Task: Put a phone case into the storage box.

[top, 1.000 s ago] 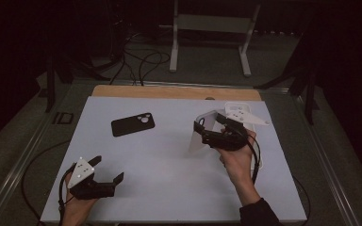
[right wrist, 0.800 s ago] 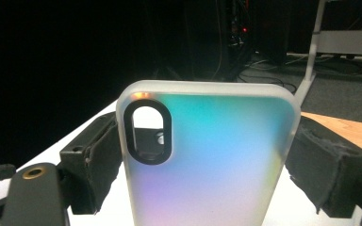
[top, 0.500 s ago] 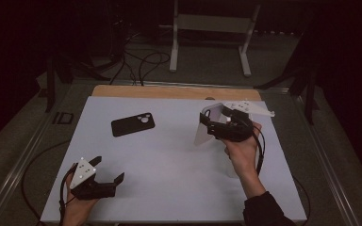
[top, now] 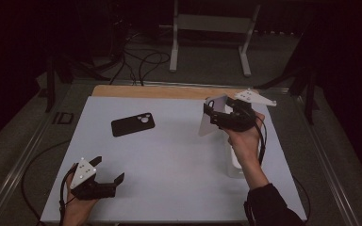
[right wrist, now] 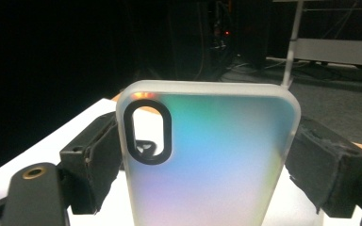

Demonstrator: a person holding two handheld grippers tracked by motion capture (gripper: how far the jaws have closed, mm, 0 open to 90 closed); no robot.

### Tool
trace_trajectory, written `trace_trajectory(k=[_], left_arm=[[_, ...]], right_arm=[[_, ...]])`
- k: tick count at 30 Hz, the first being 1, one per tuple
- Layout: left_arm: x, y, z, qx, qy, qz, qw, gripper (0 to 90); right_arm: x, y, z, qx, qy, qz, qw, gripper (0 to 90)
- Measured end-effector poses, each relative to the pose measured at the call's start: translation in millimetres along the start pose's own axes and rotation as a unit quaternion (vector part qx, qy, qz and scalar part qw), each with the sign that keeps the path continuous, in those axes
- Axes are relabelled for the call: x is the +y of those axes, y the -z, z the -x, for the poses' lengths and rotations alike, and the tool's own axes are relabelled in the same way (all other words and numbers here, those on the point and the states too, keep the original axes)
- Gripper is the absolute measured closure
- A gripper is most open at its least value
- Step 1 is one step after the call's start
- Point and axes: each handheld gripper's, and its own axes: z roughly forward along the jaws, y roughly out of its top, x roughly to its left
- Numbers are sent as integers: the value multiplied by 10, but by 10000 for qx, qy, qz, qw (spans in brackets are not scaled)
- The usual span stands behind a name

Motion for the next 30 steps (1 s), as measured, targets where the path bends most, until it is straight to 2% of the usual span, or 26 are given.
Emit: trace_trajectory(k=[8, 12, 23, 30], left_arm=[[-4, -8, 3, -2, 0, -33, 10000, 2], [-4, -11, 6, -9, 2, -38, 10000, 2], [-7, -12, 7, 10, 7, -47, 10000, 2], [-5, -6, 3, 20, 9, -33, 10000, 2]], right_arm=[[54, -66, 184, -240, -121, -12, 9996, 168], [73, -95, 255, -376, -85, -22, 9993, 168], [84, -183, 421, -728, -133, -104, 9972, 168], [110, -204, 486, -864, -156, -106, 9961, 168]])
